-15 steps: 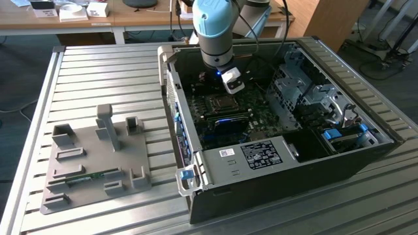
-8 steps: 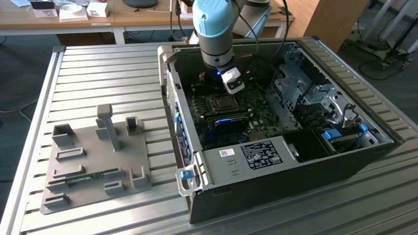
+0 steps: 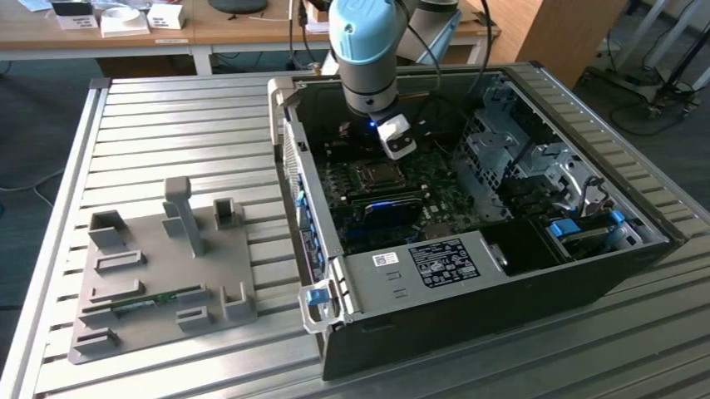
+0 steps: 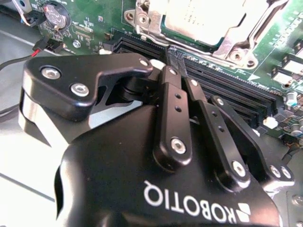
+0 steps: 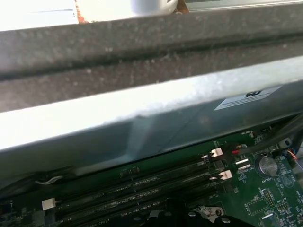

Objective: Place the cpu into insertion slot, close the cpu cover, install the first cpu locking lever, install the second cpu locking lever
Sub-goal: 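Install the first cpu locking lever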

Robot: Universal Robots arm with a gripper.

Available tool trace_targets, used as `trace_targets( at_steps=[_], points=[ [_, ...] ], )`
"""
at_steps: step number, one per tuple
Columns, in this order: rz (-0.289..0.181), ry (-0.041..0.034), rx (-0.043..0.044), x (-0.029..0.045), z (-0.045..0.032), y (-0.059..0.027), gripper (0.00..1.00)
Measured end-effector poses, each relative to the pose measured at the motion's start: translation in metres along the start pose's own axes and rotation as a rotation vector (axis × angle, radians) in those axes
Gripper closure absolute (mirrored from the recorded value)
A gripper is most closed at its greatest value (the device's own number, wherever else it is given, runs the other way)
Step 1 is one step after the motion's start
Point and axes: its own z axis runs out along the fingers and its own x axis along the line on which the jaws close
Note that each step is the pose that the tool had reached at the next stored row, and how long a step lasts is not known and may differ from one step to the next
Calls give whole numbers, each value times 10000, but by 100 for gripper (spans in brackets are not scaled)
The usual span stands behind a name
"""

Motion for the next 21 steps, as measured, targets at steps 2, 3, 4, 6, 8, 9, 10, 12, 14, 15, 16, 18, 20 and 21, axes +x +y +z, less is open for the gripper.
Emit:
trace_targets(
  at_steps=[2, 3, 4, 6, 8, 9, 10, 12, 14, 15, 16, 18, 20, 21],
  points=[
    [0, 1, 0, -7, 2, 2, 89],
    [0, 1, 0, -11, 4, 3, 89],
    [0, 0, 0, -14, 4, 3, 89],
    [0, 0, 1, -20, 7, 5, 89],
    [0, 0, 0, -29, 10, 7, 89],
    [0, 0, 0, -34, 11, 8, 89],
    [0, 0, 0, -35, 11, 8, 89],
    [2, 0, 0, -36, 12, 8, 89],
    [0, 0, -1, -37, 11, 7, 89],
    [-1, 0, -3, -38, 11, 3, 89],
    [-1, 0, -4, -40, 10, 0, 89],
    [0, 0, -1, -41, 8, -6, 89],
    [2, 0, 0, -41, 8, -8, 89],
    [2, 1, -2, -41, 10, -9, 89]
  ],
)
